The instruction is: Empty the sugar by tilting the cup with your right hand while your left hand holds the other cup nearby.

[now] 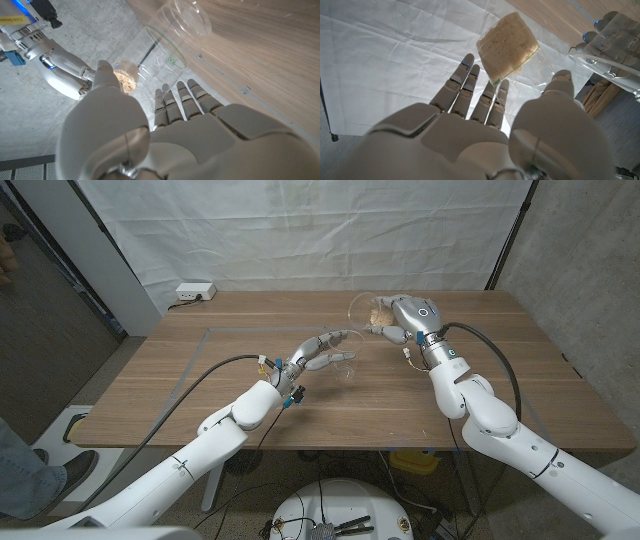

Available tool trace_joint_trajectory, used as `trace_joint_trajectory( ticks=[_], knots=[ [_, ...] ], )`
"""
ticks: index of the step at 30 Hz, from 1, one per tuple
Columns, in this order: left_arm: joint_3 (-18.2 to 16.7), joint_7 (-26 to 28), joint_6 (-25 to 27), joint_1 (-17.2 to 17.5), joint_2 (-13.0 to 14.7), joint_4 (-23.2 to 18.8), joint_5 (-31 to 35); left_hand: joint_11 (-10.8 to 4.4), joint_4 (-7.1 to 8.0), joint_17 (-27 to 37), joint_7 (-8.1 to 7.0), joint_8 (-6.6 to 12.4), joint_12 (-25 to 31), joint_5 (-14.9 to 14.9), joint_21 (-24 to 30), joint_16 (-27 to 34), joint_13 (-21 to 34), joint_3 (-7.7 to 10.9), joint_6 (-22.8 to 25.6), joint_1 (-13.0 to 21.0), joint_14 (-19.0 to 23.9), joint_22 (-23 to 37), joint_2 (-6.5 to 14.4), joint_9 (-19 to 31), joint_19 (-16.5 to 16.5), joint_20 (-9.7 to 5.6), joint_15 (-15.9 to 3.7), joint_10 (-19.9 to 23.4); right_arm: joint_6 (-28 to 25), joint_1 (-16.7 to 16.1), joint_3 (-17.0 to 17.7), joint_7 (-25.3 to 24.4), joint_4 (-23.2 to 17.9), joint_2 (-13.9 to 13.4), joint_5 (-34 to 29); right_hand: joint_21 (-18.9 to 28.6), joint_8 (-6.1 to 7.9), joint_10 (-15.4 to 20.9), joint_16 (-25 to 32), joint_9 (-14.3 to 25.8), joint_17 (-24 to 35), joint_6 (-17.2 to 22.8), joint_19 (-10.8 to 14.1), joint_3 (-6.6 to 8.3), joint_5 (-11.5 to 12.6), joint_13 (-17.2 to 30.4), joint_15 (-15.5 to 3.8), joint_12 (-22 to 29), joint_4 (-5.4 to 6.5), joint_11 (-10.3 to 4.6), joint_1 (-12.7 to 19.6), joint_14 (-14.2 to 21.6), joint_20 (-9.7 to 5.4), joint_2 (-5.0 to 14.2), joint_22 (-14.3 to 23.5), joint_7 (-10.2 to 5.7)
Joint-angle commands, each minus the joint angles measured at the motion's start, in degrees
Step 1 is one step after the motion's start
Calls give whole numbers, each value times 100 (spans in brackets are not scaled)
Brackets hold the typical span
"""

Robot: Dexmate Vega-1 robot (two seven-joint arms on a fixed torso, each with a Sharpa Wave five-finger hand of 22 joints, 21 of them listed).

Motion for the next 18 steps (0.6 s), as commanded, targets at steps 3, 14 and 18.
trace_joint_trajectory(
  ticks=[3, 14, 18],
  knots=[
    [-20, 23, -17, 39, 14, -67, 10, -36, 36, 11, 3, 6, -3, -6, -13, -2, 11, -7, 57, 20, 7, 19, 24, 32, -26, -21, -190, -8, -35, -8, -72, 88, 42, 43, -700, -38, -9, 62, -4, 25, 10, 76, -40, 7, -31, 12, -678, -14, 19, -18, 14, 7, -315, 83, 9, -17],
    [-52, 23, -35, 99, 49, -137, -32, -18, 38, 10, 4, 0, -1, -7, -18, -4, 11, -14, 53, 25, 4, 19, 25, 32, -28, -15, -184, 4, -72, -30, -87, -42, 182, 88, -1245, -45, -12, 75, -6, 26, 10, 98, -53, 8, -41, 12, -685, -19, 23, -19, 17, 3, -320, 95, 8, -30],
    [-70, 31, -39, 117, 65, -161, -42, -30, 40, 10, 9, -1, -3, -7, -20, -4, 11, -17, 55, 25, 3, 19, 25, 32, -27, -14, -179, 2, -79, -82, -57, -162, 213, 101, -1360, -49, -10, 76, -10, 26, 9, 114, -61, 8, -46, 12, -698, -23, 23, -27, 19, -4, -330, 99, 8, -44]
  ],
)
